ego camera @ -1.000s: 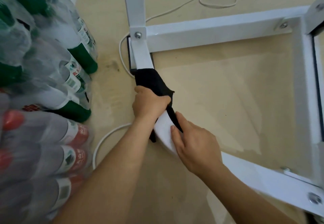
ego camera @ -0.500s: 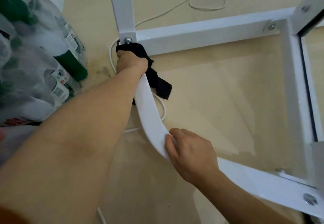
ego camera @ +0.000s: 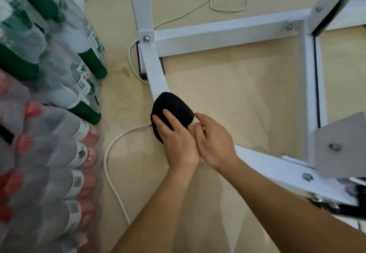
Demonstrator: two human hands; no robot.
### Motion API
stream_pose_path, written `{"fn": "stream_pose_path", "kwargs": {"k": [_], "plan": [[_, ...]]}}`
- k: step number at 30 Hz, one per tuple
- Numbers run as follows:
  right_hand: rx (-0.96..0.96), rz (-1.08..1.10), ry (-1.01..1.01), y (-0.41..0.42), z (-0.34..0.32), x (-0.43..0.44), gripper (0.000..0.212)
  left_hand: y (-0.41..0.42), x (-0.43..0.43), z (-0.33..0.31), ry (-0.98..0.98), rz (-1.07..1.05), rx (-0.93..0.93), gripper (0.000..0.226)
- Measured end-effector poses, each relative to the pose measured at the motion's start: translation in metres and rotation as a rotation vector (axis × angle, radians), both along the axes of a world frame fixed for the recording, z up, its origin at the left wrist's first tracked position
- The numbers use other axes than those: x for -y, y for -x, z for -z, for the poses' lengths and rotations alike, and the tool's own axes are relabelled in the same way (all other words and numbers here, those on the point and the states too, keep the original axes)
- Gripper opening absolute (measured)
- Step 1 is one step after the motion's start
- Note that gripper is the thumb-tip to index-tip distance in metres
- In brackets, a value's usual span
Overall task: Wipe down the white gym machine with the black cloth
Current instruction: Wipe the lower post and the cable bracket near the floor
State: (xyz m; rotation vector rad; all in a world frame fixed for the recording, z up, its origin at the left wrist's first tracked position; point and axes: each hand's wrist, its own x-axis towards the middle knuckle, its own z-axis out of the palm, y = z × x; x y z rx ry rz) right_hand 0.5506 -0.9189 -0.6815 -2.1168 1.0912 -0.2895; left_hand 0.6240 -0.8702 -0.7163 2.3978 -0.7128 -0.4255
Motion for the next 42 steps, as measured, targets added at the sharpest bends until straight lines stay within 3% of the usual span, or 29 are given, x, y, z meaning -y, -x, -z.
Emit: {"fn": "stream_pose_path", "kwargs": {"k": [2, 4, 6, 10, 14, 17, 20, 22, 27, 31, 37, 42], "plan": [[-0.005, -0.056, 0.033, 0.028, -0.002, -0.012, 0.037, 0.026, -0.017, 0.004, -0.028, 0.175, 0.217, 0.061], [-0.024, -0.052, 0.118, 0.062, 0.001, -0.025, 0.039, 0.052, -0.032, 0.01, -0.172, 0.432, 0.407, 0.06], [-0.056, 0.008, 0.199, 0.095, 0.004, -0.036, 0.043, 0.073, -0.046, 0.009, -0.332, 0.539, 0.416, 0.075], [-0.087, 0.159, 0.346, 0.144, 0.015, -0.051, 0.049, 0.104, -0.056, -0.006, -0.199, 0.699, 0.447, 0.074], [0.013, 0.438, 0.323, 0.178, 0.016, -0.057, 0.04, 0.118, -0.016, -0.013, -0.244, 0.965, 0.496, 0.082], [0.137, 0.65, 0.219, 0.205, 0.01, -0.061, 0.036, 0.14, 0.013, -0.019, -0.244, 1.12, 0.495, 0.074], [0.204, 0.924, 0.093, 0.228, 0.0, -0.057, 0.034, 0.145, 0.024, -0.015, -0.133, 1.159, 0.54, 0.062], [0.253, 0.996, 0.071, 0.238, -0.009, -0.05, 0.035, 0.14, 0.031, -0.019, -0.149, 1.169, 0.579, 0.054], [0.34, 0.827, -0.125, 0.242, -0.018, -0.031, 0.068, 0.145, 0.066, -0.032, -0.381, 0.966, 0.367, 0.056], [0.351, 0.749, -0.205, 0.247, -0.023, -0.021, 0.06, 0.15, 0.029, -0.017, -0.216, 0.994, 0.606, 0.05], [0.253, 0.838, -0.146, 0.245, -0.01, -0.049, 0.053, 0.168, -0.013, 0.0, -0.035, 1.28, 0.632, 0.058], [0.322, 0.785, -0.21, 0.236, 0.0, -0.064, 0.056, 0.168, 0.019, -0.023, -0.139, 1.198, 0.534, 0.067]]}}
